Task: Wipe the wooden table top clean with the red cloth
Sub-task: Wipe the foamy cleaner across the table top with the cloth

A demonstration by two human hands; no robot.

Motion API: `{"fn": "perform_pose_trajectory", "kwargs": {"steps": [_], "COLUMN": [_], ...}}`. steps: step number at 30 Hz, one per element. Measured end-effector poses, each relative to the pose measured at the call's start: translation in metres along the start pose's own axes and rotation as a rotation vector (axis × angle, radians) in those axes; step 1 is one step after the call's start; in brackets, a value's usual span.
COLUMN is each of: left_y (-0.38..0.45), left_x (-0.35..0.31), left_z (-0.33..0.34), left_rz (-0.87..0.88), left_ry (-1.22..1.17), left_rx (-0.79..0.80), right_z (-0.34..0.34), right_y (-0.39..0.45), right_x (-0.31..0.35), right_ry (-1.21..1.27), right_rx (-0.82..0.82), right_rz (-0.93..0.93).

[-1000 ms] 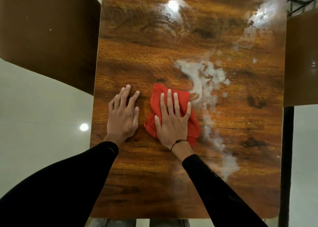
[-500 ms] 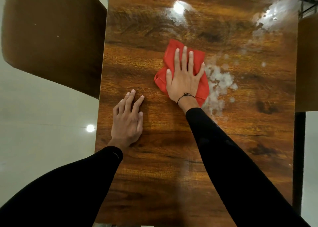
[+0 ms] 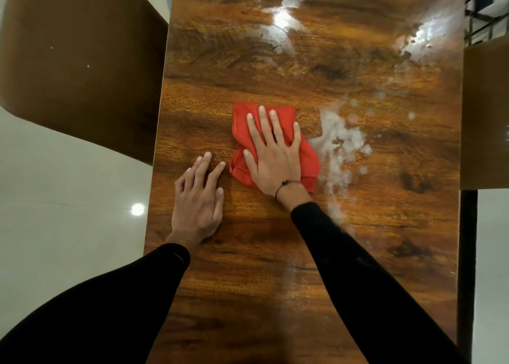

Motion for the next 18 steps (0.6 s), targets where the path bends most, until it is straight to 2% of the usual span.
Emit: {"fn": "perform_pose_trajectory", "kwargs": {"steps": [5,9,11,18], "left_y": [-0.001,-0.001,-0.001,0.0], "left_x": [0.0,-0.001,-0.001,-0.004], "left_z": [0.001,0.0,-0.001,-0.004], "left_rz": [-0.004,-0.003,0.004,0.008], "left_ry": [-0.002,0.008,0.009,0.001], "left_rx": [0.015,0.015,0.005,-0.001], "right_z": [-0.002,-0.005,-0.007,0.002], "right_y": [0.036,0.022,0.009,-0.078], "right_x": [-0.019,-0.029,-0.025,-0.003], "right_ry": [0.01,0.036,0.039,-0.006], "right_rx": [0.0,-0.033,-0.039,0.048], "right_rz": [0.173,0.382,0.421,-0.053]}}
Point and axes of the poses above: each hand's wrist, its own y-axis towards the middle knuckle, its own z-axis out of the palm, x = y × z, the point moved 6 cm from there along y, towards the middle knuckle, and after that the axes turned 2 degrees about z, right-handed, at the moved point
